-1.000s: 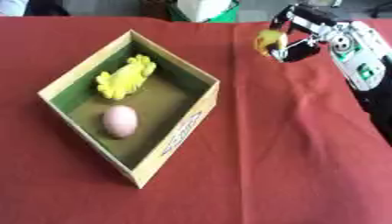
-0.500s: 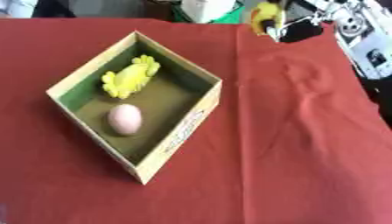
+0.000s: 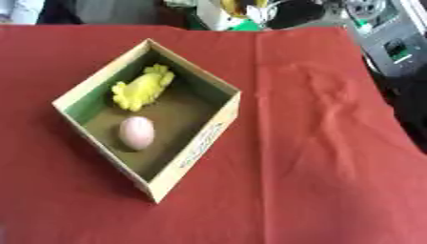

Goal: Pick up objects on the table and place them in the box.

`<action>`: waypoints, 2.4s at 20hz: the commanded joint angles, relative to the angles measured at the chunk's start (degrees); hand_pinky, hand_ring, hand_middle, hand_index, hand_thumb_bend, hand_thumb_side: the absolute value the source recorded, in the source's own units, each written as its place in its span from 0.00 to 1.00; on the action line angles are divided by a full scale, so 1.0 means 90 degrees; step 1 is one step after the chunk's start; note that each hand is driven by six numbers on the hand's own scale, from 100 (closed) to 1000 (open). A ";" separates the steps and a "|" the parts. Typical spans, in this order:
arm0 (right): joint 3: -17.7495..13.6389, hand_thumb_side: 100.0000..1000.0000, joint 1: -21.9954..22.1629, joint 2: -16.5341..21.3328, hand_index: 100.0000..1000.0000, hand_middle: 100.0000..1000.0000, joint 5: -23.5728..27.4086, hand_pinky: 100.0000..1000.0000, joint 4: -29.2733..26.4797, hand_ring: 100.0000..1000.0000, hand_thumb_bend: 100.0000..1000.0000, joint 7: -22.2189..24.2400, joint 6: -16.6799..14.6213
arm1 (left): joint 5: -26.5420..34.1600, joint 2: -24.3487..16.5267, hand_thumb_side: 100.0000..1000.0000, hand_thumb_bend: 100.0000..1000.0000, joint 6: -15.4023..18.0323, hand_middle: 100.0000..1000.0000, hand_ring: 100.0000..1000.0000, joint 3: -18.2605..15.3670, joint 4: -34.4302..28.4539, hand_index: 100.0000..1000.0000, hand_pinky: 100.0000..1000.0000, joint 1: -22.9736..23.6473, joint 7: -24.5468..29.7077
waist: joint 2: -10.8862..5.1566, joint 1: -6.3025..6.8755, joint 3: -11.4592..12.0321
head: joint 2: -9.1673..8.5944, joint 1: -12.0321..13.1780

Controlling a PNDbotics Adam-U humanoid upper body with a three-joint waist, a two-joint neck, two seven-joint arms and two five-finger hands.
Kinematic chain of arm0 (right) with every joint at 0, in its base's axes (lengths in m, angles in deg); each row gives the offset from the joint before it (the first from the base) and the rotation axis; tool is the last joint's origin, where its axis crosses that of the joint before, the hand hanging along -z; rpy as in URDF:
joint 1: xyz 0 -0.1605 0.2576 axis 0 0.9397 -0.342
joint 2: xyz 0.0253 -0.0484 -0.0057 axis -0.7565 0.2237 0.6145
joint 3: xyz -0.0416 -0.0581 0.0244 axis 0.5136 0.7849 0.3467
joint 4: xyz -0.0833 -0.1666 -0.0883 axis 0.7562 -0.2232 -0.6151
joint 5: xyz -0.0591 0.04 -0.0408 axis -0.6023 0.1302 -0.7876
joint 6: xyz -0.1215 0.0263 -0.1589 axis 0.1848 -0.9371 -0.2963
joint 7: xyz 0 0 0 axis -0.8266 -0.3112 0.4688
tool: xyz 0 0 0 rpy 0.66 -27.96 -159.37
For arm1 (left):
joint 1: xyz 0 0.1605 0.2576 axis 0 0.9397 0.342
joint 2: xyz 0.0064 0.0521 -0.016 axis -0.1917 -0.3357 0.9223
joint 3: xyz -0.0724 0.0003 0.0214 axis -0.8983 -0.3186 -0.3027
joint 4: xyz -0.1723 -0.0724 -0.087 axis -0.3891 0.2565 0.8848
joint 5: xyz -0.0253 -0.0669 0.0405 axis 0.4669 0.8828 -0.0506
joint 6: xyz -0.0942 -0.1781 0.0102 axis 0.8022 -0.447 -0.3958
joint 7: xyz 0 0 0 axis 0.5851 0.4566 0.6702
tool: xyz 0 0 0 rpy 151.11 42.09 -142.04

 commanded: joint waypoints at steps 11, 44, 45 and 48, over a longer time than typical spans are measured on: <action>0.0291 0.15 -0.0091 -0.1347 0.52 0.43 -0.0610 0.60 0.0538 0.71 0.00 0.0189 0.0024 | -0.0113 -0.0038 0.88 0.00 0.0140 0.63 0.56 -0.0004 -0.0107 0.73 0.67 -0.0137 -0.0048 | -0.0157 -0.0018 0.0116 | -0.0013 -0.0154; 0.0567 0.59 0.0207 -0.1878 1.00 0.84 -0.2005 0.72 0.1568 0.90 0.29 0.1556 -0.1573 | -0.0099 0.0012 0.88 0.00 0.0118 0.63 0.57 0.0057 -0.0107 0.72 0.67 -0.0184 -0.0041 | -0.0063 -0.0040 0.0167 | -0.0027 -0.0137; 0.0548 0.62 0.0199 -0.1867 1.00 0.83 -0.1973 0.72 0.1548 0.90 0.28 0.1518 -0.1562 | -0.0098 0.0015 0.88 0.00 0.0118 0.63 0.57 0.0059 -0.0107 0.72 0.67 -0.0185 -0.0038 | -0.0062 -0.0041 0.0167 | -0.0029 -0.0136; 0.0472 0.63 0.0174 -0.1810 0.99 0.83 -0.1788 0.72 0.1384 0.90 0.26 0.1340 -0.1495 | -0.0098 0.0017 0.88 0.00 0.0114 0.63 0.57 0.0056 -0.0107 0.72 0.67 -0.0184 -0.0040 | -0.0063 -0.0037 0.0151 | -0.0028 -0.0125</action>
